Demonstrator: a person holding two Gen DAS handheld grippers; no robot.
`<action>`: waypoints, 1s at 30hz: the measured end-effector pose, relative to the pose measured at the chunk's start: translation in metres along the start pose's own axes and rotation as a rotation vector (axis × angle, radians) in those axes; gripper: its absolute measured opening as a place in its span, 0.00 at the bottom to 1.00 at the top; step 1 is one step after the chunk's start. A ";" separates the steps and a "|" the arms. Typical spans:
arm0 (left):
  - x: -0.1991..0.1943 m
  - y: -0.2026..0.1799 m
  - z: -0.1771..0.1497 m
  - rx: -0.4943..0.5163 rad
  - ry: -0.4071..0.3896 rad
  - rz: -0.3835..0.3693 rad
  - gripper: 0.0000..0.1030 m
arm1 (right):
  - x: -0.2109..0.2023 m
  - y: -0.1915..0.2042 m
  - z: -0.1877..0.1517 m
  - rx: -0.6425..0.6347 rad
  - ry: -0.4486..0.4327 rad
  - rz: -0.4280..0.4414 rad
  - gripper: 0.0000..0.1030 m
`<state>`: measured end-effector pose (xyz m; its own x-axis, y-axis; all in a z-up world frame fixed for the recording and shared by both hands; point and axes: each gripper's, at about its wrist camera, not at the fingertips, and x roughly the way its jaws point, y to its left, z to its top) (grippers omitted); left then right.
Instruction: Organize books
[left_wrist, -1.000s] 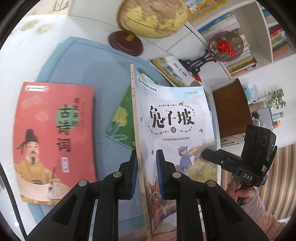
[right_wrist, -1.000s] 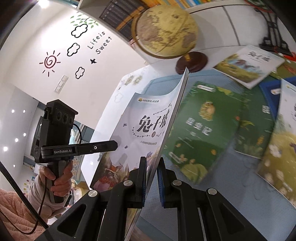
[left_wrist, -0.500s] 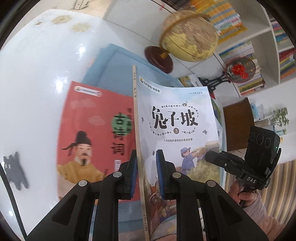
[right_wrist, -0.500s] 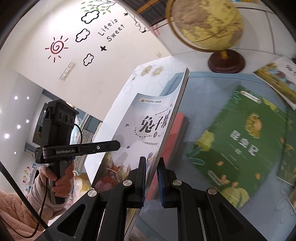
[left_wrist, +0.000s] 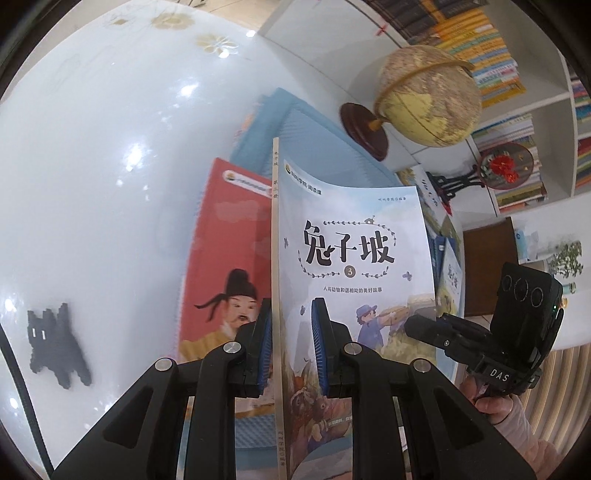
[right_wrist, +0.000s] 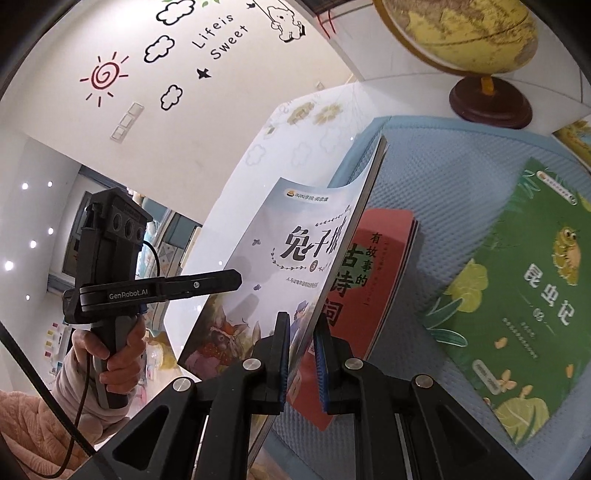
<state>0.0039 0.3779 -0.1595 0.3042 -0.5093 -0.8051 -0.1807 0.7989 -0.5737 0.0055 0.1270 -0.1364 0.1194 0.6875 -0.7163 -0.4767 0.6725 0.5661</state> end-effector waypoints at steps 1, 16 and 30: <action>0.001 0.004 0.001 -0.007 0.002 0.003 0.15 | 0.005 0.000 0.001 0.004 0.008 -0.002 0.12; 0.029 0.045 0.005 -0.074 0.065 0.040 0.15 | 0.045 -0.011 -0.006 0.091 0.097 -0.023 0.12; 0.029 0.041 0.005 -0.065 0.057 0.114 0.19 | 0.052 -0.028 -0.016 0.163 0.109 -0.048 0.14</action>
<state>0.0098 0.3974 -0.2058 0.2250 -0.4353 -0.8717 -0.2720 0.8310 -0.4852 0.0115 0.1400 -0.1962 0.0395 0.6262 -0.7786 -0.3240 0.7452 0.5829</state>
